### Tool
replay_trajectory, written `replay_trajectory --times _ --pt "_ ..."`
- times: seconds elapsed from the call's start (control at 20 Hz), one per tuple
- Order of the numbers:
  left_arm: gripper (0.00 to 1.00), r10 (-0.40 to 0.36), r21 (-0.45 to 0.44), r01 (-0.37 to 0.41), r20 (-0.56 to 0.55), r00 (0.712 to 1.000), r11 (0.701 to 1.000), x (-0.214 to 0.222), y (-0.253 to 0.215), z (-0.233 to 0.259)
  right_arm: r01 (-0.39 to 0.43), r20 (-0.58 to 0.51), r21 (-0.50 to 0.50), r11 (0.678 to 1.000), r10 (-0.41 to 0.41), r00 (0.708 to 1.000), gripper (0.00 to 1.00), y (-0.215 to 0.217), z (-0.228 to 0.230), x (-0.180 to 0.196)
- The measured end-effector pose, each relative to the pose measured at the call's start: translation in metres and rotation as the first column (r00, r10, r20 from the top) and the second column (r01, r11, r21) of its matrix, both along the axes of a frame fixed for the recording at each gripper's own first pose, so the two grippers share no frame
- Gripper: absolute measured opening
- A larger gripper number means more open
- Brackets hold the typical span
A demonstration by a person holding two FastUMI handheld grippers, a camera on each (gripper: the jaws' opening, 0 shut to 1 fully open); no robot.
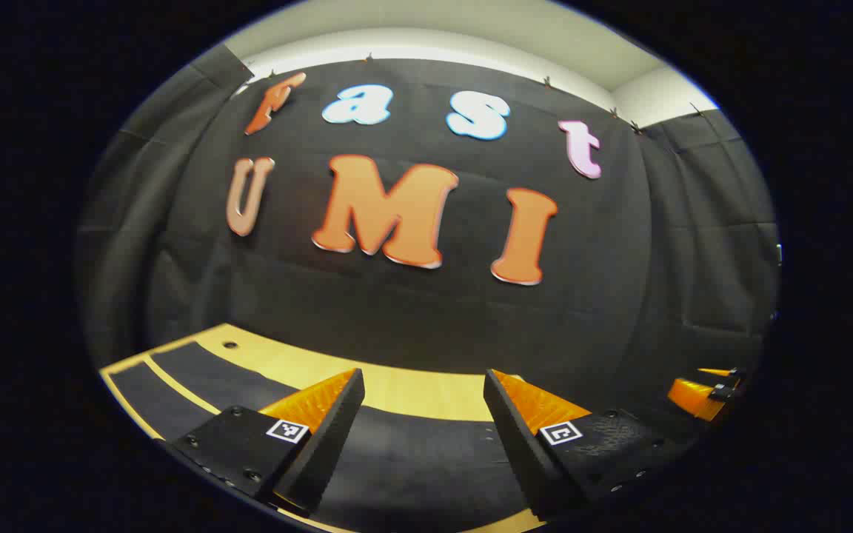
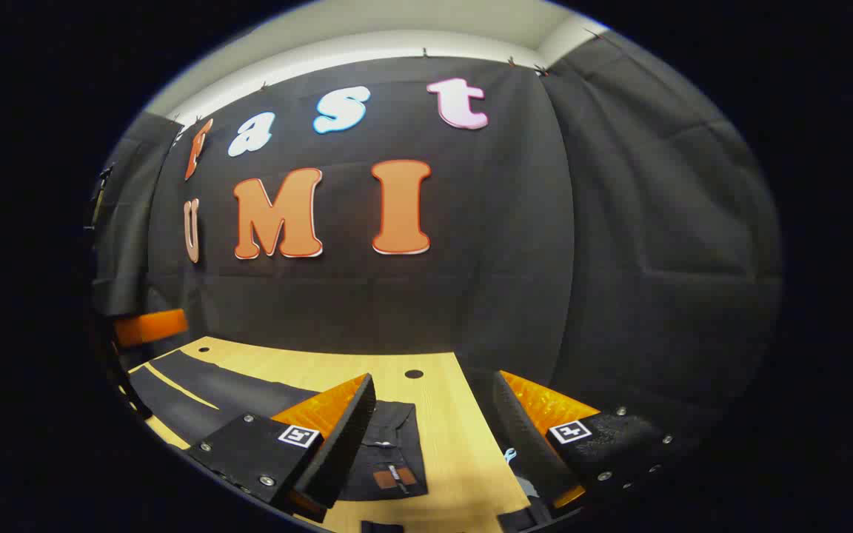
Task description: Grasp the waist and the cuffs of the jeans and fold them to make the two legs overlap; first hold the waist and fold one-third of the jeans toward the cuffs, then hold the cuffs and fold the remaining one-third in the same direction to finish folding.
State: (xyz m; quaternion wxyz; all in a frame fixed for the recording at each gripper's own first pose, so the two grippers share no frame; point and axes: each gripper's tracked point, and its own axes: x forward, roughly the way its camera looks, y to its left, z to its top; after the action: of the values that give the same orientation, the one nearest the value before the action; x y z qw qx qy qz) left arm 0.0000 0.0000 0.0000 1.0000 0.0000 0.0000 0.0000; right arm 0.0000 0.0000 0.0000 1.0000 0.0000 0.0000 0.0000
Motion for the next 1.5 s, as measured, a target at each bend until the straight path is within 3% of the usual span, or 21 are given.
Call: replay_trajectory --times 0.3,0.35,0.5,0.65,0.75,1.0,1.1,1.25,1.3,1.4,1.5 --pt "0.98 -0.032 0.076 0.027 0.063 0.997 0.997 -0.051 0.177 0.075 0.101 0.068 0.063 0.993 -0.105 0.992 1.0 0.097 0.041 -0.052" --pt "0.94 -0.027 0.099 0.021 0.061 0.998 0.995 -0.058 0.199 0.081 0.117 0.065 0.082 0.99 -0.122 0.99 0.97 0.109 0.044 -0.059" --pt "0.97 -0.02 0.076 0.018 0.033 0.999 0.997 -0.079 0.244 0.091 0.098 0.025 0.093 0.991 -0.1 0.995 1.0 0.149 0.041 -0.079" --pt "0.94 -0.036 0.02 0.035 0.047 0.998 0.999 -0.092 0.25 0.119 0.067 -0.004 0.112 0.991 -0.067 0.998 1.0 0.166 0.046 -0.087" --pt "0.99 -0.036 0.006 0.036 0.062 0.997 0.999 -0.093 0.25 0.138 0.051 -0.014 0.137 0.989 -0.049 0.999 0.97 0.171 0.05 -0.089" --pt "0.94 0.044 -0.013 -0.043 0.115 0.992 0.999 -0.097 0.26 0.169 -0.004 0.01 0.137 0.991 0.002 1.0 1.0 0.161 0.063 -0.068" --pt "0.97 0.115 0.054 -0.123 0.131 0.985 0.991 -0.098 0.271 0.168 -0.053 -0.017 0.155 0.987 0.056 0.998 1.0 0.156 0.063 -0.047" --pt "0.94 0.143 0.07 -0.152 0.119 0.983 0.986 -0.101 0.269 0.15 -0.149 -0.104 0.167 0.975 0.168 0.98 0.96 0.151 0.05 -0.016" --pt "0.96 0.162 0.049 -0.167 0.106 0.981 0.985 -0.099 0.273 0.139 -0.155 -0.112 0.166 0.974 0.175 0.978 1.0 0.143 0.049 -0.007" --pt "0.94 0.207 0.001 -0.207 0.049 0.977 0.978 -0.091 0.285 0.116 -0.133 -0.134 0.164 0.977 0.156 0.979 0.97 0.132 0.043 0.006" --pt "0.98 0.207 -0.029 -0.207 -0.003 0.978 0.978 -0.078 0.298 0.093 -0.11 -0.154 0.16 0.981 0.135 0.979 0.98 0.134 0.035 0.013"
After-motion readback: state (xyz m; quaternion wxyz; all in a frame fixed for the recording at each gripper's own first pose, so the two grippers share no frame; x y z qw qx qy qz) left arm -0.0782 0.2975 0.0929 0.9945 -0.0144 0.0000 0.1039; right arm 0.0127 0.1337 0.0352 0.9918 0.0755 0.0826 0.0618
